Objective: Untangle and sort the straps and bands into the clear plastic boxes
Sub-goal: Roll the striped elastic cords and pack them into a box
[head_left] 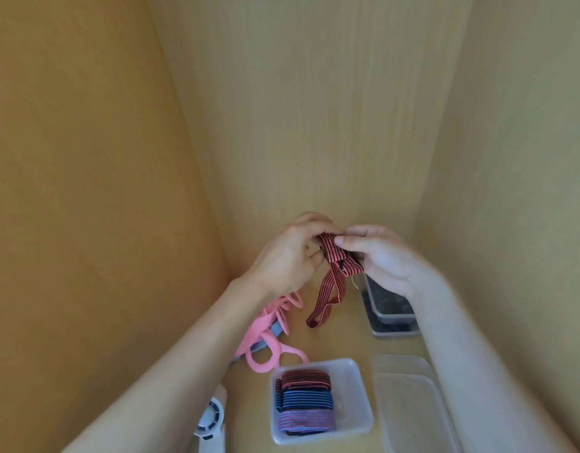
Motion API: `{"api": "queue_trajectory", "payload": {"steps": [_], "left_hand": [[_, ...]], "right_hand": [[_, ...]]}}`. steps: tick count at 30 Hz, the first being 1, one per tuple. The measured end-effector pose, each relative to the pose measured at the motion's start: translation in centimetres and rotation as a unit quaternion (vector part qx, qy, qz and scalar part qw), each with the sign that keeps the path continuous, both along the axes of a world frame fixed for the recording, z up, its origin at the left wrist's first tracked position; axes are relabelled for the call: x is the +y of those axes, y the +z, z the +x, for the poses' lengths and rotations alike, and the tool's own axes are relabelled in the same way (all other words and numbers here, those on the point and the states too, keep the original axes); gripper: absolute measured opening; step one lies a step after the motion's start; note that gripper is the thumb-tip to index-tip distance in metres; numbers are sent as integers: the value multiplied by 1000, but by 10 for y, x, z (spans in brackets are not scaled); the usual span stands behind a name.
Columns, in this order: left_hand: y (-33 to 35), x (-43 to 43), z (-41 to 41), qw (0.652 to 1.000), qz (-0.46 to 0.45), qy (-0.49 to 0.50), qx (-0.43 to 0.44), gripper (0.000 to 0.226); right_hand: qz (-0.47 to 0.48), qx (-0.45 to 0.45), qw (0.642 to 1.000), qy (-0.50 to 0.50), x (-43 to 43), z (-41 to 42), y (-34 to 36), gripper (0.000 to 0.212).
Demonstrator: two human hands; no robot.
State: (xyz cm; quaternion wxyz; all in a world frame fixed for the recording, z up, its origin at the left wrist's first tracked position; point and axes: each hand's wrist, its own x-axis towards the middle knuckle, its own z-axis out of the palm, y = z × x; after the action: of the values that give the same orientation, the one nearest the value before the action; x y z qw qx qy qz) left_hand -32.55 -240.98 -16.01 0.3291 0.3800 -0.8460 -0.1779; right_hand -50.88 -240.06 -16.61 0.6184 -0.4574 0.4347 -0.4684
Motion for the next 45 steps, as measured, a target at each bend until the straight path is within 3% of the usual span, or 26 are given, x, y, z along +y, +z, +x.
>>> {"api": "queue_trajectory", "payload": {"steps": [5,9,15,16,19,21,25,31,34,45], "left_hand": [[22,-14,1,1000,3,26,6,35],[32,-22,-3,997,25,53,46,32],[52,-29,-5,990,38,79,115,16],[57,-29,-4,988,49,76,123,13],[68,-29,-3,987,89,44,130,10],[76,-31,-2,984,114,23,132,10],[92,-35,1,973,166,-4,161,23],[121,-43,-1,956,221,-41,190,18],[127,-58,2,958,226,-32,176,27],[130,-73,14,938,253,-14,238,40]], "right_hand": [[-1,-25,1000,-2,-1,-6,27,32],[-21,-10,997,-70,-4,-2,41,32],[-73,-143,987,-15,3,0,55,34],[-88,-123,988,-13,3,1,56,35],[-155,86,981,-74,2,8,61,29],[-168,132,972,-100,0,9,67,20],[-197,130,964,-120,-5,-1,82,5],[-199,104,966,-129,-19,-12,105,10],[-204,98,966,-121,-29,-10,112,2],[-229,127,961,-93,-36,0,124,14]]}}
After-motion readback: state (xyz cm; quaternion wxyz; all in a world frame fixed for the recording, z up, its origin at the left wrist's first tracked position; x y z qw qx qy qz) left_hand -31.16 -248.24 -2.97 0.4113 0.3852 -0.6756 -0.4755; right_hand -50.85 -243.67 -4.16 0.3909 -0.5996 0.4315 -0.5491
